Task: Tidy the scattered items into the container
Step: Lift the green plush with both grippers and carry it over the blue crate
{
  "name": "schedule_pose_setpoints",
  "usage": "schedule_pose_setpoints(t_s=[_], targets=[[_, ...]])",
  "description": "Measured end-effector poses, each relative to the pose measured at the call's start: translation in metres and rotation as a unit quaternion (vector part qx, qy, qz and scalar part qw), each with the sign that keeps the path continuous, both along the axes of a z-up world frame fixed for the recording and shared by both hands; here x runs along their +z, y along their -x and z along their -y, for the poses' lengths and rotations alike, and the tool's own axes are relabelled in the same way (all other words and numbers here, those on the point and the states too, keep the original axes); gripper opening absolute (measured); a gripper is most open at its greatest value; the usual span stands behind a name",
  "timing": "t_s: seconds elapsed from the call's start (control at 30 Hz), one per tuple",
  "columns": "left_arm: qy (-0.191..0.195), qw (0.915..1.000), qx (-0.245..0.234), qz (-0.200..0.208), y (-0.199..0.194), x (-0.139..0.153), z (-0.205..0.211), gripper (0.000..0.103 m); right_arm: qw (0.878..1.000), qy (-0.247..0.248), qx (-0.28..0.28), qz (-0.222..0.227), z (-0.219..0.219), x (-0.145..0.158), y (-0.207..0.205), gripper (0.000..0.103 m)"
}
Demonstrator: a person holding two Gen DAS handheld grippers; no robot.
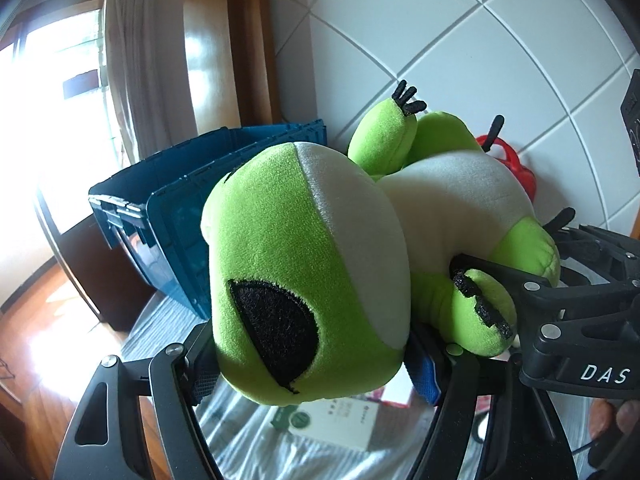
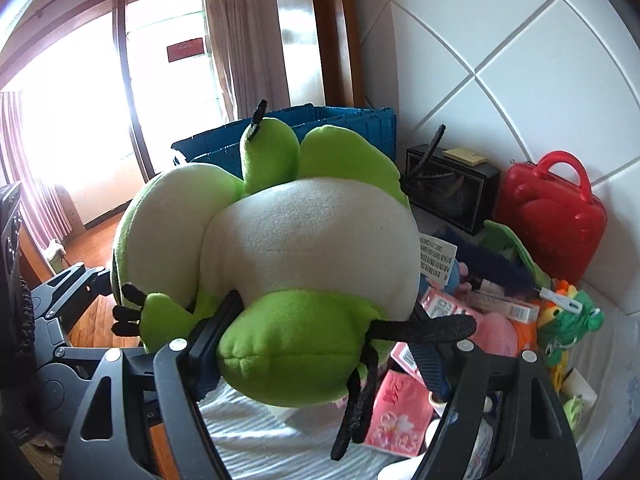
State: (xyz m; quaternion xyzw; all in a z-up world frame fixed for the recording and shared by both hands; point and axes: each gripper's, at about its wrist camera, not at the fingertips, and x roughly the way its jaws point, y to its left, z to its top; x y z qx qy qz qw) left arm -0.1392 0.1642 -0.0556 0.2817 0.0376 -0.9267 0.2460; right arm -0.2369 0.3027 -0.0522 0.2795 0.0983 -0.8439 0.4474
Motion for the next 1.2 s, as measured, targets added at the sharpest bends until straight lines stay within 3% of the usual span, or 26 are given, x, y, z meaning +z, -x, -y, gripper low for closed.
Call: schedule_pose_setpoints(t_s=[0.27,0.47,0.63,0.83,1.03,1.2], targets=[[0.045,0.9974,-0.025,-0.050,0.023,0.047,0.106,0.076,0.998,0.031,-0.016,-0.048,0.095,0.047,0.014,0.077],[0.082,0.9928,-0.063,-0.060,0.035,0.073,0.226,0.076,0.992,0.075,-0.063,-0.074,0.195,0.073,0.018,0.077],[0.062,0.9938,-0.076,-0.052,0.048,0.080,0.332,0.076,0.992,0.076,-0.086,-0.061,0.300,0.086,0.025,0.077],[0.028,0.9956,-0.084,-0.031,0.075,0.069,0.416,0.076,0.992,0.049,-0.104,-0.048,0.395,0.083,0.047,0.077],[-0.014,0.9957,-0.091,-0.002,0.106,0.050,0.467,0.084,0.991,0.013,-0.127,-0.033,0.448,0.070,0.072,0.078],[-0.043,0.9941,-0.097,0.024,0.122,0.031,0.484,0.085,0.987,-0.010,-0.161,-0.028,0.461,0.061,0.084,0.078]])
